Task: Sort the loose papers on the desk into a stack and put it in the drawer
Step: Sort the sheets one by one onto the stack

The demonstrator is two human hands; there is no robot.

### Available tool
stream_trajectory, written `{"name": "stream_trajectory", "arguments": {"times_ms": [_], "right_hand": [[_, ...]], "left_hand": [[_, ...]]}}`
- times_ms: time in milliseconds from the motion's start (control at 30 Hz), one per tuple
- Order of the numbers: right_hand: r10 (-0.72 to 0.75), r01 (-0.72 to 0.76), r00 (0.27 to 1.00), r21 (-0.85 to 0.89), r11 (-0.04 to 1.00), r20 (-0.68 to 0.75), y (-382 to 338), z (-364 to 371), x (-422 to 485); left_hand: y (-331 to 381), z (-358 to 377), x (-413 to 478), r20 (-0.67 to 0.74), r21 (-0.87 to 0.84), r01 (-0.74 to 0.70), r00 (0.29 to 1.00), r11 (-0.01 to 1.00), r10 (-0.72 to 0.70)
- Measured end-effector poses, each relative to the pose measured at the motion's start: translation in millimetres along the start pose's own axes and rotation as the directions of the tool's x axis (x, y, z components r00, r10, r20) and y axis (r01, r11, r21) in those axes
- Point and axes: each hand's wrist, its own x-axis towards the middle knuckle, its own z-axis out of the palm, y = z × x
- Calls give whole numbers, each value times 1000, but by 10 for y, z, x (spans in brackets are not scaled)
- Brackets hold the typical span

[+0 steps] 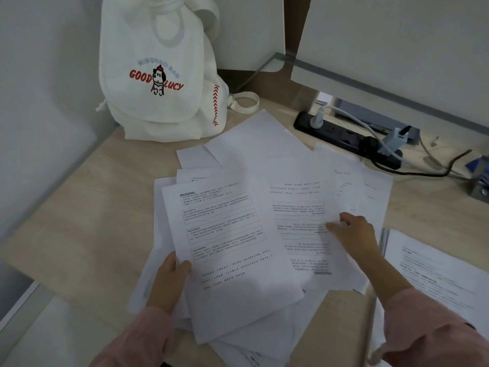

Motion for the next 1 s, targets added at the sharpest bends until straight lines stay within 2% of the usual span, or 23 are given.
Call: {"name": "stream_trajectory", "arguments": {"times_ms": [67, 133, 267, 433, 533, 600, 733, 900, 1000], "right_hand": [[-37, 36, 999, 37, 999, 32, -14, 7, -6], [-101, 101, 995, 49, 994, 4, -38, -10, -45], [-130, 159, 962, 105, 982, -239, -65, -245, -179], [-29, 172, 907, 306, 936, -420, -69, -713, -407], [96, 188, 863, 491, 850, -496, -65, -973, -520], [160, 194, 865, 611, 768, -476, -24, -1078, -570], [235, 135, 914, 793, 594, -332, 66, -1092, -614], [286, 28, 940, 877, 479, -186, 185, -820, -653], [383, -9, 907, 901, 434, -176, 241, -681, -696]], "left_hand": [[4, 2, -8, 2, -20, 3, 1000, 1000, -3], [5, 6, -4, 4, -36, 12, 1000, 999, -12], [12, 7, -8, 1, -26, 22, 1000, 999, -22], [20, 13, -13, 8, -13, 46, 999, 999, -46], [0, 23, 21, -2, 20, 74, 997, 997, -74], [7, 42, 28, -1, 24, 89, 996, 996, -89], [58, 94, -3, 35, -2, 102, 994, 995, -102], [32, 117, 2, 62, -16, 108, 992, 994, -107], [-3, 109, 1, 41, -44, 104, 994, 994, -102]]}}
